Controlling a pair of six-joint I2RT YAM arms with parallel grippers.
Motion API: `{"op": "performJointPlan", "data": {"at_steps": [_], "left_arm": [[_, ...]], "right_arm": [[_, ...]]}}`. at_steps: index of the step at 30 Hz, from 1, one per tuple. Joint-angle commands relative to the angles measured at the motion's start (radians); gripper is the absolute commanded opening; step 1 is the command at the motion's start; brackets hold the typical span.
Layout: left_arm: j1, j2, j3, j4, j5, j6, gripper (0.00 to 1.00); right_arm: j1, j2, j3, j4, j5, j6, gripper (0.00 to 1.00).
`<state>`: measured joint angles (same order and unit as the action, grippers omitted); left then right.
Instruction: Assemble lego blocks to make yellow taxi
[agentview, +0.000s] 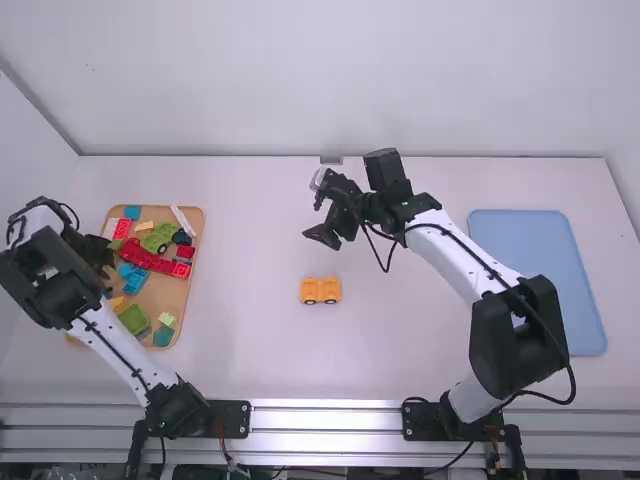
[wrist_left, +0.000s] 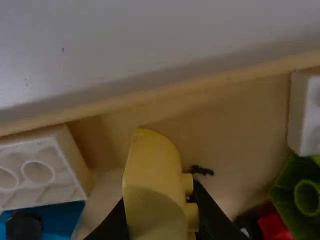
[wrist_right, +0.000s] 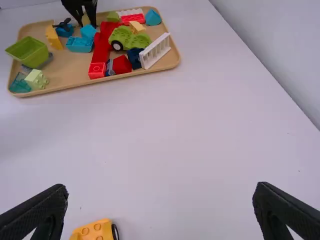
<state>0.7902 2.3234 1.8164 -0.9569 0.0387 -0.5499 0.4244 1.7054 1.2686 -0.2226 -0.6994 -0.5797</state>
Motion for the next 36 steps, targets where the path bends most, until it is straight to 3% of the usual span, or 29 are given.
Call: {"op": "performJointPlan", "data": {"at_steps": [1,9,11,18,19,22,24,25,31,36], "left_arm": [[-0.003,-0.103,-0.003,-0.016,0.017,0.027,0.02],[-0.089,-0.427,-0.196,0.054,-0.082,0.026,0.02],[-0.143,-0.595,-0.340,0.160,-0.038,0.116,0.02],[-0.290,-0.893,-0.635,0.419,0.145,0.301,0.02],[-0.380,-0.996,-0.746,0.528,0.168,0.349,0.04],[-0.505,-1.096,-0.859,0.648,0.163,0.410,0.09],[-0.629,-1.160,-0.948,0.755,0.163,0.480,0.03],[-0.629,-1.160,-0.948,0.755,0.163,0.480,0.03],[-0.939,-1.182,-1.096,0.969,0.151,0.686,0.02],[-1.081,-1.118,-1.123,1.086,0.132,0.809,0.02]], "right_arm": [[0.000,-0.026,0.026,-0.002,-0.007,0.020,0.98],[0.001,-0.026,0.026,0.049,-0.007,0.031,0.98],[-0.003,-0.026,0.026,0.082,-0.006,0.101,0.99],[-0.052,-0.026,0.026,0.145,-0.011,0.266,0.99],[-0.078,-0.026,0.026,0.156,-0.036,0.325,0.99],[-0.111,-0.019,0.026,0.149,-0.097,0.360,0.99],[-0.132,0.004,0.026,0.135,-0.176,0.374,0.99],[-0.132,0.004,0.026,0.135,-0.176,0.374,0.99],[-0.151,0.091,0.026,0.135,-0.341,0.426,0.99],[-0.151,0.110,0.026,0.106,-0.416,0.426,0.98]]}}
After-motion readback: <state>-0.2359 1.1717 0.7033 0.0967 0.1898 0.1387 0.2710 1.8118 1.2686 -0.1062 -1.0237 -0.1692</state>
